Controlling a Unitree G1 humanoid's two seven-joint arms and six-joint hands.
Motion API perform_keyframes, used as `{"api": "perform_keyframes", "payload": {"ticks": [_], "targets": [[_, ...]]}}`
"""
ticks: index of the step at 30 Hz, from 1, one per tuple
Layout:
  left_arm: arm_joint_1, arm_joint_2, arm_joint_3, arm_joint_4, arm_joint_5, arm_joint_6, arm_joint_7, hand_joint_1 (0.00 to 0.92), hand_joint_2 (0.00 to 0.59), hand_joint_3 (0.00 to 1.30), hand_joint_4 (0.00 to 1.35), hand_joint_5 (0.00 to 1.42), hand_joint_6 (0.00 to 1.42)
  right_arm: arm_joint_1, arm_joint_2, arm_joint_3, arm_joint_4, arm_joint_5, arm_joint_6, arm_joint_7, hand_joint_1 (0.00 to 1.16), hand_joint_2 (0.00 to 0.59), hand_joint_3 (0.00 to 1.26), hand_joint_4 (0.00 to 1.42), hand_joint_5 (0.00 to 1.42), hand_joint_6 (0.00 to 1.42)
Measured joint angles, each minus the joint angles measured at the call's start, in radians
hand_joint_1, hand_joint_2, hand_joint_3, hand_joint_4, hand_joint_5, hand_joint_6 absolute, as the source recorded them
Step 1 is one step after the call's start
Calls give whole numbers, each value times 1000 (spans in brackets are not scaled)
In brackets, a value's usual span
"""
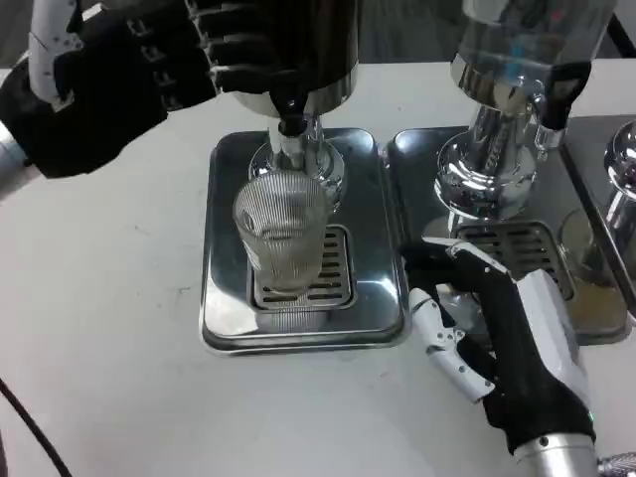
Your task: Grasp the cup under the faucet to collect the drink, then remove the cup.
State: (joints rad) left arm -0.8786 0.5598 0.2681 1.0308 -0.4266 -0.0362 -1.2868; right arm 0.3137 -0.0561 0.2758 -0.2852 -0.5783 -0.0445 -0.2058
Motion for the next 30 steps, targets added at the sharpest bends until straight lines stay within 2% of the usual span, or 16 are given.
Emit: {"api": "perform_keyframes", "payload": {"ticks": [14,30], "targets": [[31,45,19,-82,-1,49,-76,0,59,304,269,288,239,-14,-2,-2,4,14,-1,0,384,459,419,429,382,304],[163,112,77,-186,-41,110,-105,0,59,297,270,289,239,-26,-30,-5,5,26,-2,9,400,453,419,421,382,321]]}}
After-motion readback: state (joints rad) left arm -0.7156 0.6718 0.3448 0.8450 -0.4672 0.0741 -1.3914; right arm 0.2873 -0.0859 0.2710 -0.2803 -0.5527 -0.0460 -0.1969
